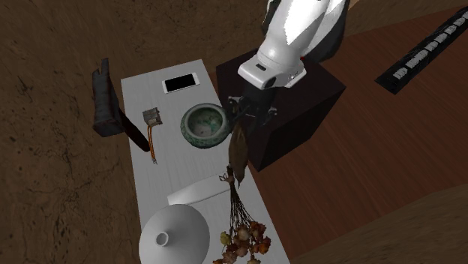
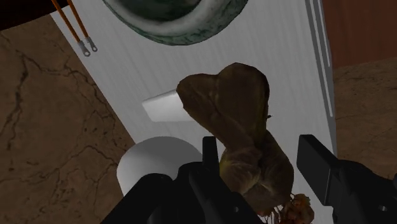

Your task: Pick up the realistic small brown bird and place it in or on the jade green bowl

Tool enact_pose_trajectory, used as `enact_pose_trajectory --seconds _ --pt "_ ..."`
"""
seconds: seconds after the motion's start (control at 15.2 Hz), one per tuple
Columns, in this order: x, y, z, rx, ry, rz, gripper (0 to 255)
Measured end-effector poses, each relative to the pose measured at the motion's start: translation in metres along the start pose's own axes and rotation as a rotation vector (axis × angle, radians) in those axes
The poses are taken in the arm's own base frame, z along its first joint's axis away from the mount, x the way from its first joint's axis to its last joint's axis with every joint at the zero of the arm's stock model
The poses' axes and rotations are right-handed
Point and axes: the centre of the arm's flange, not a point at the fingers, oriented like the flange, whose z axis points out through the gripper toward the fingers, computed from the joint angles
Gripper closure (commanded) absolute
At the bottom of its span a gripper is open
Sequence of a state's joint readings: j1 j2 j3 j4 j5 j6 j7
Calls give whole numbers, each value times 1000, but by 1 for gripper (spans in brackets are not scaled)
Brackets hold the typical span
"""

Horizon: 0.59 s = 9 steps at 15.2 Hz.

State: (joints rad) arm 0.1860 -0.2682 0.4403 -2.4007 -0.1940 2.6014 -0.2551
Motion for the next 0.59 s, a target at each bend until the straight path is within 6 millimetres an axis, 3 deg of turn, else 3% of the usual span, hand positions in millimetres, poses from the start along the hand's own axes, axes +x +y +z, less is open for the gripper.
enact_pose_trajectory --seconds 0.59 --pt "-88 76 -6 1 0 0 255"
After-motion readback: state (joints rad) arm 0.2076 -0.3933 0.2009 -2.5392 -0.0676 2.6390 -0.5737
